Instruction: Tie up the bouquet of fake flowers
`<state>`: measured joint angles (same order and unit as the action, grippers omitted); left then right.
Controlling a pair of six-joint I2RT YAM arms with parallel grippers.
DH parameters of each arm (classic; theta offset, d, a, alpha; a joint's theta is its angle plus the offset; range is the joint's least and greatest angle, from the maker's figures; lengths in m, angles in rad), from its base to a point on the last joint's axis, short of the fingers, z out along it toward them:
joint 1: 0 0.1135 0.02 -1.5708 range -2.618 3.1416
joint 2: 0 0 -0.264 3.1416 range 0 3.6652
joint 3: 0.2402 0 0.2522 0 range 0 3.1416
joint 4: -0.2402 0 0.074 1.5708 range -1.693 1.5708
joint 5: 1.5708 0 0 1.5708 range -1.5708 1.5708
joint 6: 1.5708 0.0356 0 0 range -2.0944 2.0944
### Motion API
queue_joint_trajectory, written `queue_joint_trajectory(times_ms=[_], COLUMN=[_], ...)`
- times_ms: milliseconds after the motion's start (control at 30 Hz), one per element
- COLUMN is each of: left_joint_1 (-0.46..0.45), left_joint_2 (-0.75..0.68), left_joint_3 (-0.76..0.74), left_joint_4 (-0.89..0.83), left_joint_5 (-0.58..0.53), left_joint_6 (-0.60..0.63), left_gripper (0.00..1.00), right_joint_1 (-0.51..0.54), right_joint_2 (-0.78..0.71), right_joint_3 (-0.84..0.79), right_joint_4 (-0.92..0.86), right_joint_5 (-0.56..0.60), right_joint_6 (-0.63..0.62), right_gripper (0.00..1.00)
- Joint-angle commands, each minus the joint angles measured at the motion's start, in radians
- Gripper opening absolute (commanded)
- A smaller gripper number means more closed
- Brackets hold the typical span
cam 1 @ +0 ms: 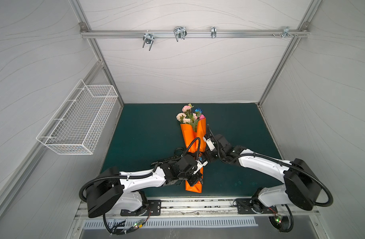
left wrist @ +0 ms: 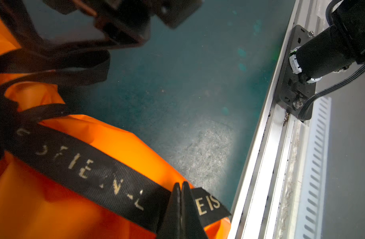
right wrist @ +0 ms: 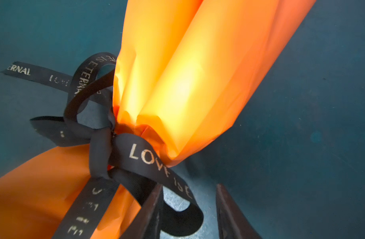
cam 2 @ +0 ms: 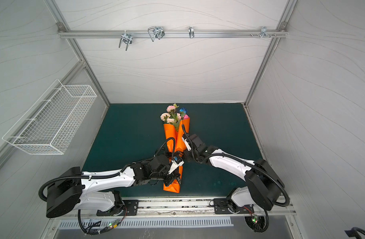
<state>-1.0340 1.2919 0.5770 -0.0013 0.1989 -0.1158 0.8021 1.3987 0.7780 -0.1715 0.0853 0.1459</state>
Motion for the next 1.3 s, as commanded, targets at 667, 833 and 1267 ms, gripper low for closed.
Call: queue_joint_trajectory(times_ms=[667, 833, 1267], left_joint_1=[0.018, 0.017, -0.009], left_joint_2=[-0.022, -0.024, -0.015], left_joint_3=[0.024, 0.027, 0.047], left_joint_4=[0.02, 0.023, 0.047], left_joint_5=[0.025, 0.053, 0.244], left_joint_6=[-0.002, -0.005, -0.027], left_gripper=[0.0, 0.0, 0.0], right_joint_1=[0.031, 0.032, -0.006], right_joint_2=[0.08, 0.089, 0.115], right_joint_3=[-0.001, 0.016, 0.032], right_joint_4=[0.119, 0.112, 0.116], right_joint_5=[-0.103, -0.082, -0.077], right_joint_6=[-0.073, -0.064, -0.02], right_gripper=[0.3, 0.09, 0.0])
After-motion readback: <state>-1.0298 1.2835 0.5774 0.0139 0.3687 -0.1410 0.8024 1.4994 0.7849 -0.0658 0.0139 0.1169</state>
